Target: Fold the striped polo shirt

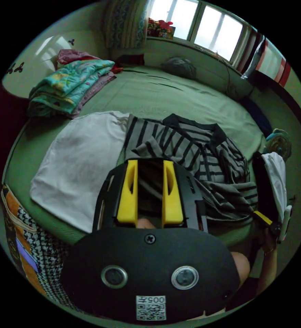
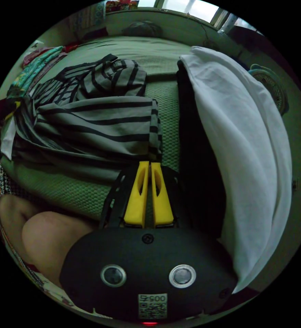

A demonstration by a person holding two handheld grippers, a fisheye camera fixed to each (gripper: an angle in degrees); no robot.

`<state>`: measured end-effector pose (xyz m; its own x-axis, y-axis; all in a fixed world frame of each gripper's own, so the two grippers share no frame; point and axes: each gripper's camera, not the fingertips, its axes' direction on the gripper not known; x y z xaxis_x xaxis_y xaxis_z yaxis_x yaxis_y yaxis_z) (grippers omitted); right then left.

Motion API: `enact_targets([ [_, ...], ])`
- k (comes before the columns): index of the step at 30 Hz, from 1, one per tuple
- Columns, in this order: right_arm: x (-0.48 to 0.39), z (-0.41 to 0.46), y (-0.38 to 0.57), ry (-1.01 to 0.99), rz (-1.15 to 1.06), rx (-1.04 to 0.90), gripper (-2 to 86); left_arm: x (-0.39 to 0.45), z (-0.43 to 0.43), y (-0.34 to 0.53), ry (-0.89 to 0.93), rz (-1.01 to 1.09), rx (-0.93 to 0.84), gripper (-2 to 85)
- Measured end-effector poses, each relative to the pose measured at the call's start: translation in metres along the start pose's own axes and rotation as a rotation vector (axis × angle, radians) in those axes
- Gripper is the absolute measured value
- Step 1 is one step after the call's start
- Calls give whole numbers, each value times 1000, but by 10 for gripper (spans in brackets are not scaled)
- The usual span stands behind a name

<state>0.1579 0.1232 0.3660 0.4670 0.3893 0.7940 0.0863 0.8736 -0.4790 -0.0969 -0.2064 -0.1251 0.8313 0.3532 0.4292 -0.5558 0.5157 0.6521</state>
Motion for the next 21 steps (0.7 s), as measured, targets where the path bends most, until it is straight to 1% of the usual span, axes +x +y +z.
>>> enact_targets([
  [4,3,2,9,-4,1,6,-9,-1,14,-21,48,-17,-32,138],
  [7,3,3,16,-2,0,11,-9,4,36,-16,-9,30,-101,141],
  [9,4,4,20,-2,2,12,-9,4,37,-8,-50,44,-87,137],
  [16,3,5,38,6,13,18,-9,-14,4,18,13,17,-49,63],
  [21,1,4,55,14,44,48,-10,-24,-33,48,-16,46,-45,49],
])
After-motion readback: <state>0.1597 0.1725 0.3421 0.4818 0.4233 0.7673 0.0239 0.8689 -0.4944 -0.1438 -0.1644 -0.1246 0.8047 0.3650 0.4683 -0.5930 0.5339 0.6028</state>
